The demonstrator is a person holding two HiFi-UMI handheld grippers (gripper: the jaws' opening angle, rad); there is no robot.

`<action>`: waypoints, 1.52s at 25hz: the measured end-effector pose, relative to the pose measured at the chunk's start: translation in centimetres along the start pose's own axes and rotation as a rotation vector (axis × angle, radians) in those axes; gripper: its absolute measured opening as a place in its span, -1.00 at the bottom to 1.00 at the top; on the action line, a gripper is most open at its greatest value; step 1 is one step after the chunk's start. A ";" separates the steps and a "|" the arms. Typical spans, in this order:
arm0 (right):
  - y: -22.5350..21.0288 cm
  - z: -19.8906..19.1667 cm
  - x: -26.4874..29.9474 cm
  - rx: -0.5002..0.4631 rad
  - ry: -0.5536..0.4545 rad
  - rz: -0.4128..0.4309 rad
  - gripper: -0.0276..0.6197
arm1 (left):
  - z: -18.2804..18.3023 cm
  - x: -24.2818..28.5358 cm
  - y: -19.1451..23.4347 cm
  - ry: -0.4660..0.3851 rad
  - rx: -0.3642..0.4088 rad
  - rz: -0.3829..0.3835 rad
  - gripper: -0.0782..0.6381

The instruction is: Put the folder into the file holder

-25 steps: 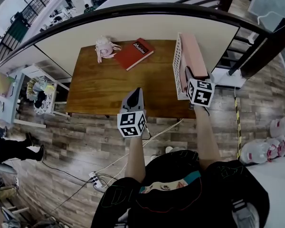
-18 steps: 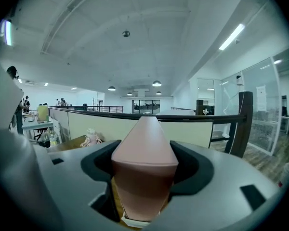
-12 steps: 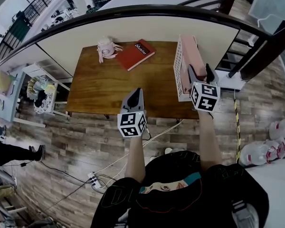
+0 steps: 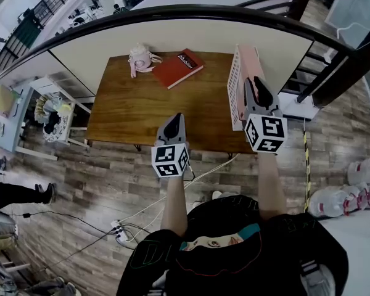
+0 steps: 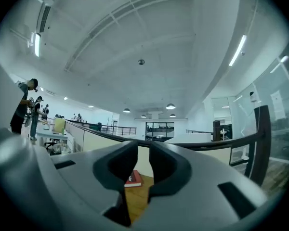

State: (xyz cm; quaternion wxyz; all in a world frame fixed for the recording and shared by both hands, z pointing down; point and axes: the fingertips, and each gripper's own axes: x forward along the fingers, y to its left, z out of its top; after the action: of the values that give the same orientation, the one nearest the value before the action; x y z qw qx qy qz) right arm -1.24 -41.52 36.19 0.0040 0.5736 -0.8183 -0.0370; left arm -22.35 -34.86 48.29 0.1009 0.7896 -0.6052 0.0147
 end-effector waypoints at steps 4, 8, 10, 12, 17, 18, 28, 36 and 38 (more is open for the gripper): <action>2.3 -0.5 0.4 0.027 0.005 0.077 -0.90 | 0.3 -0.5 0.6 -0.001 0.034 0.028 -0.79; 5.5 -1.1 0.6 0.070 -0.007 0.207 -0.91 | 0.5 -1.0 1.1 -0.003 0.072 0.055 -0.79; 6.5 -1.9 0.7 0.077 0.010 0.238 -0.91 | 0.4 -1.2 1.3 -0.004 0.080 0.061 -0.79; 7.4 -3.2 0.9 0.075 0.052 0.258 -0.91 | 0.2 -1.4 1.4 -0.002 0.080 0.065 -0.79; 8.7 -7.0 1.0 0.051 0.194 0.280 -0.91 | -0.2 -1.8 1.7 0.004 0.072 0.074 -0.79; 8.7 -7.6 0.9 0.055 0.207 0.281 -0.91 | -0.3 -1.8 1.7 0.004 0.070 0.075 -0.79; 8.2 -9.4 0.4 0.048 0.242 0.254 -0.91 | -0.8 -2.1 1.5 0.012 0.064 0.082 -0.79; 7.7 -9.5 -0.1 0.043 0.230 0.246 -0.91 | -1.2 -2.1 1.1 0.015 0.060 0.079 -0.79; 7.6 -9.5 -0.2 0.041 0.230 0.244 -0.91 | -1.3 -2.2 0.9 0.016 0.059 0.076 -0.79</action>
State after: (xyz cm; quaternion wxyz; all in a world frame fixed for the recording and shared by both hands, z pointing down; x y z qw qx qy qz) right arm -7.84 -39.25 46.17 0.0904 0.4703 -0.8766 0.0467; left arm -23.67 -32.80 49.37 0.0818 0.7685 -0.6332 0.0426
